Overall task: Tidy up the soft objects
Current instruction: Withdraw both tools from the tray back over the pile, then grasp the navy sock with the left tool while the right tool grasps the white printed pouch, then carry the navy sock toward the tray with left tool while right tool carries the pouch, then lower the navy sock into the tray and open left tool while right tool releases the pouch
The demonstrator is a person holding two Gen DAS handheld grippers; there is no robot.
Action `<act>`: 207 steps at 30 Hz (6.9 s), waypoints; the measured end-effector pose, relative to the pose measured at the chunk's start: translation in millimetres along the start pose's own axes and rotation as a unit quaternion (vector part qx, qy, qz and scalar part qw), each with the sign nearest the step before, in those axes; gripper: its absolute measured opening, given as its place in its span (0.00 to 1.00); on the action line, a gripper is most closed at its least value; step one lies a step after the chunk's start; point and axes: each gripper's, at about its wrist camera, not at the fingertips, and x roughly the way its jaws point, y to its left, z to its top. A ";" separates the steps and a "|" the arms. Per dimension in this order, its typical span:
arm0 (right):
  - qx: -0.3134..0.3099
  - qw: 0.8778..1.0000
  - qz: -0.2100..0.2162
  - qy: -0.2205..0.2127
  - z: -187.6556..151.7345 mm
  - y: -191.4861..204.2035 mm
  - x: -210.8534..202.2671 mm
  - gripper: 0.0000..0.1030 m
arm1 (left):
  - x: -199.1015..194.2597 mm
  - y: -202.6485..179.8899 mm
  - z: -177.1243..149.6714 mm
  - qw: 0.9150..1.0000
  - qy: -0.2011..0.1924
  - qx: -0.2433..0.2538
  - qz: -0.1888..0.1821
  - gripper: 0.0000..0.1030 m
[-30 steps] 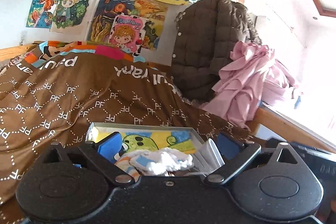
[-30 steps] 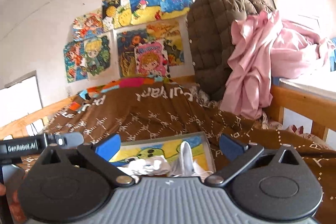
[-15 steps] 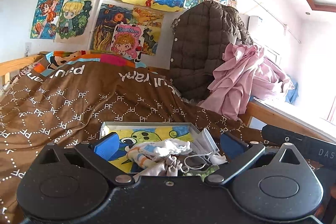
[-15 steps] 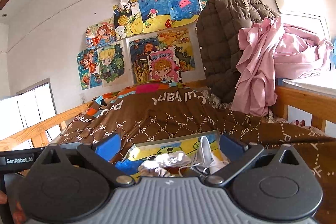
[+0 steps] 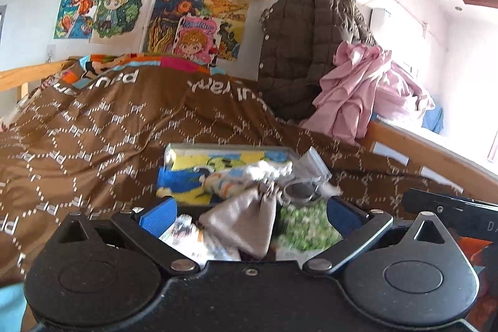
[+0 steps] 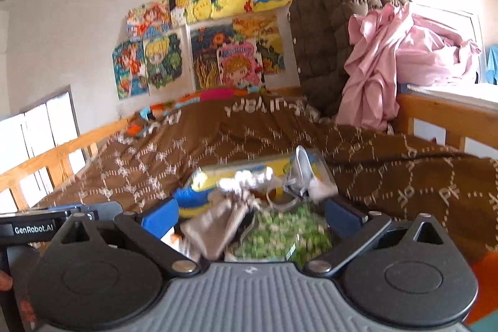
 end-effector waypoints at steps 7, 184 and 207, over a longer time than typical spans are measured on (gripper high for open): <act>-0.002 0.999 -0.009 0.045 -15.2 8.6 8.1 1.00 | 3.0 16.5 -23.0 0.999 0.031 0.003 0.011 0.99; 0.106 0.990 0.086 0.040 16.4 26.6 266.6 0.15 | 218.6 120.2 28.5 0.994 0.078 -0.063 -0.042 0.07; -0.012 0.994 0.041 0.105 15.2 69.0 291.3 0.37 | 239.1 143.1 18.2 0.988 0.142 -0.068 0.010 0.26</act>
